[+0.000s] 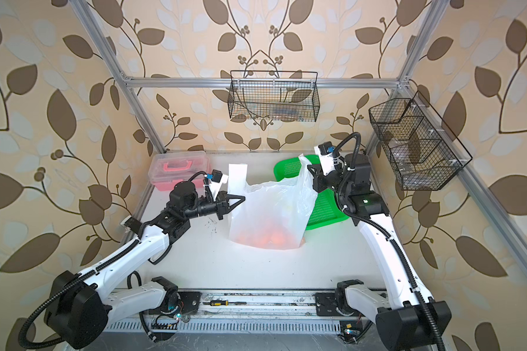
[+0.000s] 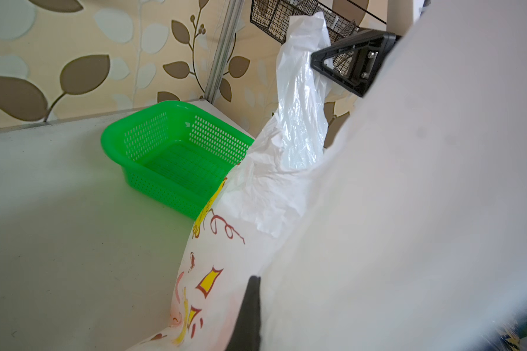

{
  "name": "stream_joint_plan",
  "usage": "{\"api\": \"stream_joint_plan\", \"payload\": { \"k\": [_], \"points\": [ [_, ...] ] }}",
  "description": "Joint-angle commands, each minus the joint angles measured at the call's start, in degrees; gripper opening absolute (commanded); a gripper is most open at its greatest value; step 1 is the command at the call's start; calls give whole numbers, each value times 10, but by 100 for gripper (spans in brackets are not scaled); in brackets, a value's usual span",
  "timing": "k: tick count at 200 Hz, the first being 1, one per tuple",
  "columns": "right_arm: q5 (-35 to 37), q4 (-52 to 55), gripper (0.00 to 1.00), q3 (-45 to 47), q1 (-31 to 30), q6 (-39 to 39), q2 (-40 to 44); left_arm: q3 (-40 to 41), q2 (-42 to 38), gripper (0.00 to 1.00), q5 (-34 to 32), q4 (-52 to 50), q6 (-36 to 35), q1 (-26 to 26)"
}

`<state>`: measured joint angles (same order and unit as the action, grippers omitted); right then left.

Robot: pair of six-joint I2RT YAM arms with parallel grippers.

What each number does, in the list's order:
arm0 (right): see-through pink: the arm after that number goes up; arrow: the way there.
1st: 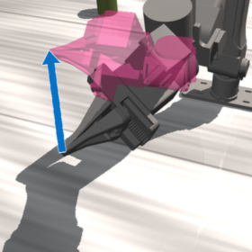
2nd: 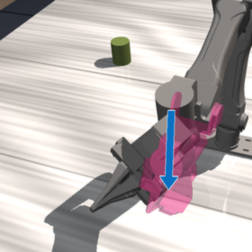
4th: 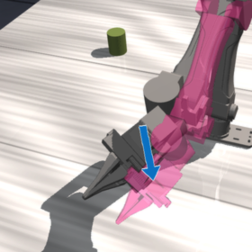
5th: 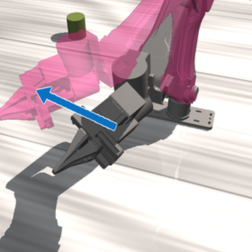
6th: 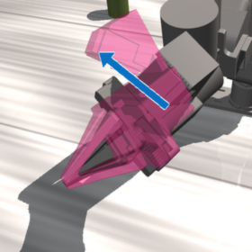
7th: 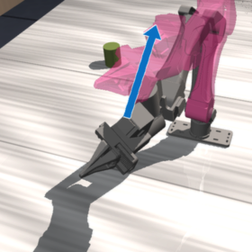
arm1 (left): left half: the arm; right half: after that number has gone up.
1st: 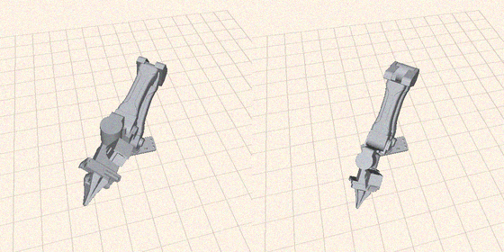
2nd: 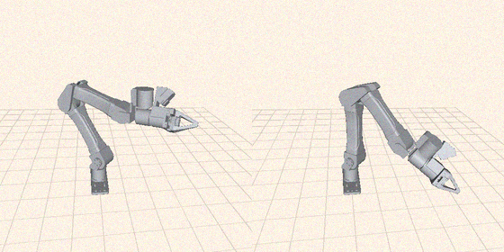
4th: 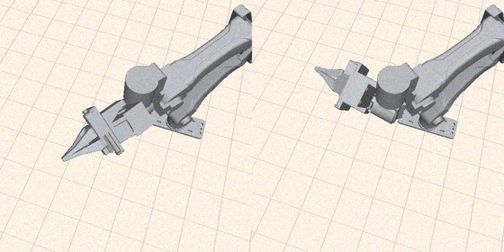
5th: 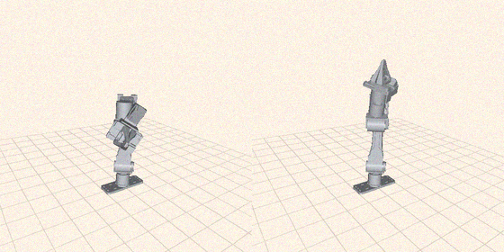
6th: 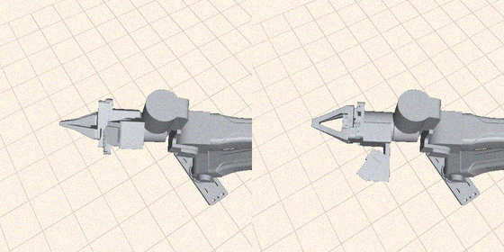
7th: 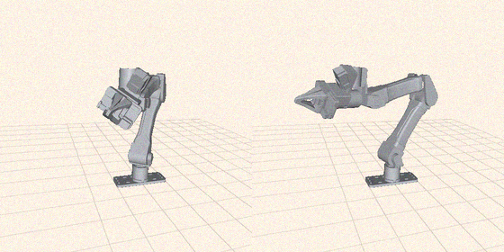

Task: Place the oranges into plastic bags & tie knots
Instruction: Adjust the plastic bag at the center of the board.

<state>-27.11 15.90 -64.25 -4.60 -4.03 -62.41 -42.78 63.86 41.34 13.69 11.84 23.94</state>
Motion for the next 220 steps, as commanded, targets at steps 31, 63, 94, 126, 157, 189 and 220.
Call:
{"api": "stream_joint_plan", "payload": {
  "k": [31, 63, 94, 126, 157, 189, 220],
  "points": [
    [-259, -154, 0, 62, 27, 90, 43, -51, -42, 51, -23, -60, -33, -2],
    [-291, -155, 0, 81, 15, 80, 45, -115, -75, 77, -74, -186, -101, -2],
    [-319, -161, 0, 92, -1, 74, 42, -157, -136, 87, -119, -247, -135, -2],
    [-334, -162, 0, 94, -10, 69, 28, -227, -160, 87, -30, -266, -142, 1],
    [-351, -163, 0, 94, -24, 59, 25, -273, -126, 81, -3, -281, -180, 93],
    [-383, -159, 0, 92, -33, 50, 24, -321, -49, 82, -104, -349, -301, 249],
    [-399, -118, 0, 81, -52, 19, 19, -342, 6, 82, -116, -316, -322, 253]
  ]
}}
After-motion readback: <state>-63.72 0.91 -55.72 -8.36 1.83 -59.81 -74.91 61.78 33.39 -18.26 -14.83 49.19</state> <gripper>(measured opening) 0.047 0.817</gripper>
